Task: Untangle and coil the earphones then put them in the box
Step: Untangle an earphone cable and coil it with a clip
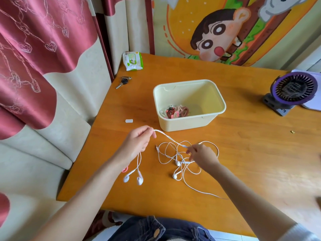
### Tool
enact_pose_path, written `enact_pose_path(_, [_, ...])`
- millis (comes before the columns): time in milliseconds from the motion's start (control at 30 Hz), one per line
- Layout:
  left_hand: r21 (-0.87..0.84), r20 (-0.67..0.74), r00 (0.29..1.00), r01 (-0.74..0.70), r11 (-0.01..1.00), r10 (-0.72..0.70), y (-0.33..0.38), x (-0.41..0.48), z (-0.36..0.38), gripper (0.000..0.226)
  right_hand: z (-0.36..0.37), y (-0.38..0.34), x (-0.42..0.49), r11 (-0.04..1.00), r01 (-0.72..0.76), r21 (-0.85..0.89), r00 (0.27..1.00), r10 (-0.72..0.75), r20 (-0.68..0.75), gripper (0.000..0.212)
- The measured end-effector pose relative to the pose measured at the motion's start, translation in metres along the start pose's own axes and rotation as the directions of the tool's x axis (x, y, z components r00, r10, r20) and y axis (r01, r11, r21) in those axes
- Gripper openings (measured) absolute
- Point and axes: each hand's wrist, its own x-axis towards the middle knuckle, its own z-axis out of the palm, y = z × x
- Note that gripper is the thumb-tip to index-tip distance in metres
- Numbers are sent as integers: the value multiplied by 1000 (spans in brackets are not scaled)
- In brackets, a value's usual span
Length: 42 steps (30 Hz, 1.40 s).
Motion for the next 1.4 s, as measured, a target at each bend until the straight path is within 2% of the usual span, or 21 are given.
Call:
enact_pose_path(33, [-21, -6, 1000, 3, 1000, -3, 2, 0, 1, 30, 3, -3, -1, 998, 44, -54, 999, -45, -2, 25])
enact_pose_path(67, [-8, 6, 1000, 1, 1000, -1, 3, 1, 2, 31, 4, -7, -4, 991, 118, -66, 992, -121, -31, 32])
enact_pose_path(133, [58, 58, 998, 2, 998, -5, 3, 1, 4, 32, 1, -22, -12, 939, 341, 47, 933, -331, -142, 52])
enact_pose_path(167, [100, 81, 997, 10, 995, -18, 2, 0, 6, 32, -3, -33, -18, 882, 450, 141, 887, -424, -183, 57])
enact_pose_path(200, [139, 95, 995, 20, 990, -33, 2, 0, 8, 32, -7, -46, -25, 822, 520, 229, 853, -491, -177, 59])
enact_pose_path(267, [185, 93, 995, 28, 982, -46, 0, 1, 11, 32, -14, -68, -37, 761, 543, 355, 825, -562, -58, 54])
enact_pose_path(333, [194, 62, 997, 37, 980, -50, -1, 3, 11, 31, -18, -81, -44, 762, 475, 440, 828, -557, 71, 47])
enact_pose_path(400, [170, 31, 998, 49, 984, -55, -1, 3, 9, 31, -22, -85, -49, 798, 402, 449, 849, -508, 143, 25])
enact_pose_path(433, [151, 21, 998, 60, 987, -64, -1, 2, 7, 31, -23, -84, -49, 816, 374, 441, 861, -482, 161, 22])
enact_pose_path(500, [104, 21, 995, 97, 990, -100, -3, -1, 4, 30, -23, -81, -48, 826, 336, 452, 876, -450, 172, 30])
enact_pose_path(633, [38, 34, 988, 149, 988, -151, -5, -4, 3, 31, -28, -77, -41, 824, 302, 479, 911, -397, 109, 42])
enact_pose_path(733, [-29, 56, 982, 184, 982, -182, -4, -3, 0, 36, -33, -74, -37, 818, 388, 424, 899, -438, 23, 35])
enact_pose_path(833, [-138, 82, 979, 195, 971, -185, -1, -4, 0, 37, -30, -67, -27, 857, 367, 362, 928, -364, -79, 32])
enact_pose_path(933, [-447, 104, 985, 172, 878, -140, 2, -4, 4, 28, -17, -60, -21, 917, 335, 216, 942, -318, -108, 33])
enact_pose_path(1033, [-713, 67, 994, 111, 692, -91, 4, -1, 3, 23, -4, -61, -28, 910, 391, 137, 919, -378, -112, 31])
enact_pose_path(1100, [-822, 33, 993, 93, 562, -116, 1, 3, 1, 29, 4, -64, -35, 885, 459, 77, 886, -451, -105, 27])
enact_pose_path(1167, [-854, -10, 988, 71, 516, -153, -1, 6, -1, 30, 10, -67, -43, 851, 522, 49, 851, -517, -94, 24])
enact_pose_path(1300, [-829, -57, 985, 43, 558, -161, -7, 7, -2, 31, 12, -70, -51, 807, 589, 43, 806, -584, -96, 27])
enact_pose_path(1400, [-682, -78, 987, 52, 729, -143, -10, 6, -3, 22, 9, -71, -54, 793, 609, 0, 791, -608, -72, 30])
